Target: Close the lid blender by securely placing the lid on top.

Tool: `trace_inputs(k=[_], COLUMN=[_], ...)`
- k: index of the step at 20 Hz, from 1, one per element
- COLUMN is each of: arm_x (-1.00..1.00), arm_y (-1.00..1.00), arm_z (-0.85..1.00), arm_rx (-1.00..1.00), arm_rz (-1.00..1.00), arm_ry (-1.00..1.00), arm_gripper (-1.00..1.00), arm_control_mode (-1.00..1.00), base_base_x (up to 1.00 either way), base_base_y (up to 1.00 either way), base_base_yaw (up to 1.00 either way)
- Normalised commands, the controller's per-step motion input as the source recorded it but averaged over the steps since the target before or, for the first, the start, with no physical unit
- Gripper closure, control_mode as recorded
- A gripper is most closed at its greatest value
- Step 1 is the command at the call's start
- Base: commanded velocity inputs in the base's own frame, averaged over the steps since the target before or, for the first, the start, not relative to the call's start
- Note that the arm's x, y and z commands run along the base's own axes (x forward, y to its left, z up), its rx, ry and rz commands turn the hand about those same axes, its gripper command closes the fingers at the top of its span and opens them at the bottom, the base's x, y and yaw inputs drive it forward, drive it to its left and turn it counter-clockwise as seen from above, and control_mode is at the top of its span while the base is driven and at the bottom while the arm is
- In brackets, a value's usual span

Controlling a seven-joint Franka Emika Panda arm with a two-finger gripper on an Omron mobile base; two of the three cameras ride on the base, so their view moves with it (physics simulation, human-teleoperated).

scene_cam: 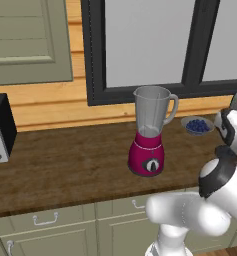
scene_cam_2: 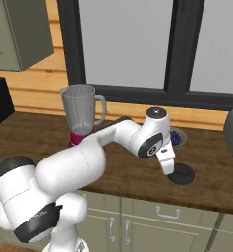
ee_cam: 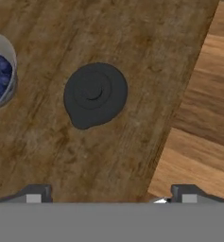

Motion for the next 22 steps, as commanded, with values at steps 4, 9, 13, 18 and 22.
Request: trace_inputs(k=[4, 9, 13, 18, 22], arm_x=[0.0, 0.02, 0.04, 0.24, 0.44], arm_y=[-0.58, -0.25, -0.18, -0.03, -0.01], arm_z=[-0.25, -0.3, -0.31, -0.51, -0.24], arm_rx=[0.11, 0.06, 0.03, 0.0, 0.0], arm_rz=[-0.03, -0.01, 0.0, 0.0, 0.0], arm_ry=[0.0, 0.0, 0.0, 0.0, 0.04], arm_gripper=[-1.0, -1.0, -1.0, -1.0, -1.0], arm_control_mode=[-1.0, -1.0, -1.0, -1.0, -1.0], base_base_x=[0.0, 0.0, 0.0, 0.0, 0.0], base_base_y=[0.0, 0.0, 0.0, 0.0, 0.0], base_base_yaw=[0.0, 0.0, 0.0, 0.0, 0.0])
